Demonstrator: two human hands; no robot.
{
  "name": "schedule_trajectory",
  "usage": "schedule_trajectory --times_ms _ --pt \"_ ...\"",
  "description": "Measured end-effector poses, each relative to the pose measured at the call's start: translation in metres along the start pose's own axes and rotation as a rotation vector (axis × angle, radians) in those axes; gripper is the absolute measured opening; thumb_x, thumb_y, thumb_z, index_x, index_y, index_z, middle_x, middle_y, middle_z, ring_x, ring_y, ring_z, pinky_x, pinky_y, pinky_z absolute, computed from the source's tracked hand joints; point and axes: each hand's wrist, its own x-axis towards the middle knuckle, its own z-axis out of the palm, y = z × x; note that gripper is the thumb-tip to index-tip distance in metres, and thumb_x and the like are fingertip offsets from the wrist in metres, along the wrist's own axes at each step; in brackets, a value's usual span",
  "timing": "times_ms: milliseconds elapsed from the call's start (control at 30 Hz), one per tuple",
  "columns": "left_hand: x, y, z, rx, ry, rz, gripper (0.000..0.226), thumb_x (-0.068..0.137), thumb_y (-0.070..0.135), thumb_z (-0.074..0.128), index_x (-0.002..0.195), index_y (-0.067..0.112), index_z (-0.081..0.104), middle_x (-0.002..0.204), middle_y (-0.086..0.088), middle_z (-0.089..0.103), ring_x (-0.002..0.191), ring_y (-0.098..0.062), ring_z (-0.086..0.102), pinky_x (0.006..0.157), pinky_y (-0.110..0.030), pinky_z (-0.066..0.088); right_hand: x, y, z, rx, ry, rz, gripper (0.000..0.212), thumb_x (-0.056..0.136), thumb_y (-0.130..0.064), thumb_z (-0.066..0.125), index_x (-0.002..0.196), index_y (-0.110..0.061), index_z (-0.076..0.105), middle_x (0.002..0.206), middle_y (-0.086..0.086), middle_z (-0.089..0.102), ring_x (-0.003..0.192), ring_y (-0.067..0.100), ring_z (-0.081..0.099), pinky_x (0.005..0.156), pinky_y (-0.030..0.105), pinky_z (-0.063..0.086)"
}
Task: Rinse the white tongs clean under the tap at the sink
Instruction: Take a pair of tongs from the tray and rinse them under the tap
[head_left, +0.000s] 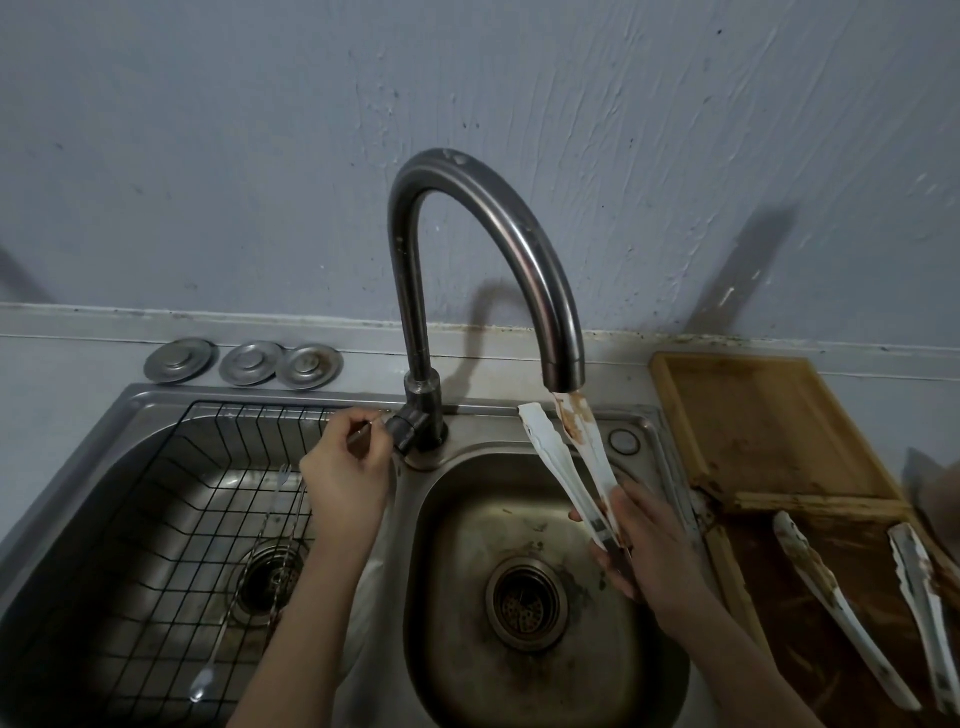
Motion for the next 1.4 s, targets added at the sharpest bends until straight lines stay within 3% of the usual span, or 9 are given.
schedule_trajectory --times_ms 500,700,833,1033,1133,1200,1267,1333,1400 --pt "-0.001 -0.002 0.0 -0.021 0.005 0.004 0.008 0.085 0.005 0.062 0.09 0.004 0.068 0.076 0.002 0.066 0.069 -0.005 0.062 0.063 0.009 0.037 -0.002 0.001 -0.001 0.002 0.011 -0.04 0.025 0.098 -0.015 0.035 0.093 -0.008 0.059 0.072 0.01 0.067 0.039 0.015 0.043 0.028 0.017 0.026" --pt "-0.003 0.002 -0.001 -0.022 0.007 -0.01 0.008 0.085 0.003 0.061 0.09 0.003 0.068 0.076 0.002 0.065 0.066 0.017 0.054 0.061 0.009 0.036 -0.004 0.003 -0.001 -0.001 0.003 -0.052 0.025 0.097 -0.016 0.037 0.09 -0.016 0.061 0.074 0.016 0.066 0.043 0.019 0.043 0.029 0.018 0.027" --pt "-0.003 -0.005 0.0 -0.044 0.015 -0.008 0.009 0.085 0.003 0.061 0.09 0.006 0.068 0.076 0.002 0.066 0.065 0.026 0.056 0.063 0.008 0.038 -0.004 0.005 -0.003 -0.028 0.005 -0.056 0.026 0.097 -0.018 0.037 0.091 -0.005 0.059 0.078 0.029 0.06 0.042 0.018 0.043 0.029 0.018 0.028" --pt "-0.004 -0.011 0.002 -0.061 0.023 -0.003 0.011 0.086 0.004 0.06 0.093 0.004 0.068 0.081 0.0 0.067 0.068 0.027 0.056 0.066 0.006 0.04 -0.002 0.006 -0.003 -0.027 0.002 -0.038 0.027 0.097 -0.018 0.037 0.091 -0.001 0.057 0.075 0.032 0.055 0.043 0.019 0.043 0.029 0.018 0.028" --pt "-0.007 -0.005 -0.001 -0.04 0.0 -0.01 0.017 0.089 0.008 0.059 0.104 0.006 0.067 0.091 -0.003 0.069 0.078 0.017 0.061 0.082 -0.013 0.051 -0.003 0.004 -0.001 -0.048 -0.01 -0.032 0.028 0.097 -0.019 0.038 0.092 0.002 0.056 0.068 0.021 0.054 0.041 0.013 0.042 0.03 0.016 0.029" --pt "-0.016 0.0 -0.001 0.028 -0.018 0.018 0.03 0.091 0.012 0.057 0.12 0.006 0.059 0.12 -0.009 0.062 0.111 -0.001 0.056 0.103 -0.024 0.04 -0.005 0.004 0.001 -0.083 -0.001 -0.021 0.026 0.097 -0.018 0.039 0.088 -0.001 0.056 0.066 0.012 0.052 0.043 0.012 0.042 0.033 0.016 0.031" --pt "-0.034 0.009 0.002 0.059 0.019 0.12 0.036 0.088 0.01 0.06 0.123 0.005 0.055 0.133 -0.012 0.051 0.126 -0.017 0.045 0.106 -0.024 0.031 -0.006 0.005 0.002 -0.162 0.006 -0.049 0.026 0.096 -0.019 0.041 0.077 -0.008 0.056 0.063 0.006 0.048 0.047 0.014 0.043 0.04 0.022 0.034" --pt "-0.06 0.019 0.009 -0.075 -0.036 0.076 0.027 0.084 0.006 0.064 0.111 0.01 0.058 0.111 -0.009 0.059 0.102 -0.015 0.056 0.092 -0.026 0.043 -0.009 0.006 0.005 -0.293 -0.005 -0.117 0.028 0.096 -0.019 0.043 0.071 -0.006 0.051 0.058 0.003 0.046 0.048 0.013 0.043 0.045 0.027 0.035" --pt "-0.086 0.031 0.02 -0.35 -0.299 -0.218 0.019 0.083 0.008 0.066 0.097 0.017 0.059 0.092 -0.006 0.063 0.079 -0.011 0.06 0.075 -0.028 0.049 -0.012 0.007 0.009 -0.418 -0.017 -0.185 0.03 0.095 -0.018 0.045 0.068 -0.004 0.047 0.054 -0.001 0.044 0.048 0.009 0.041 0.048 0.019 0.034"
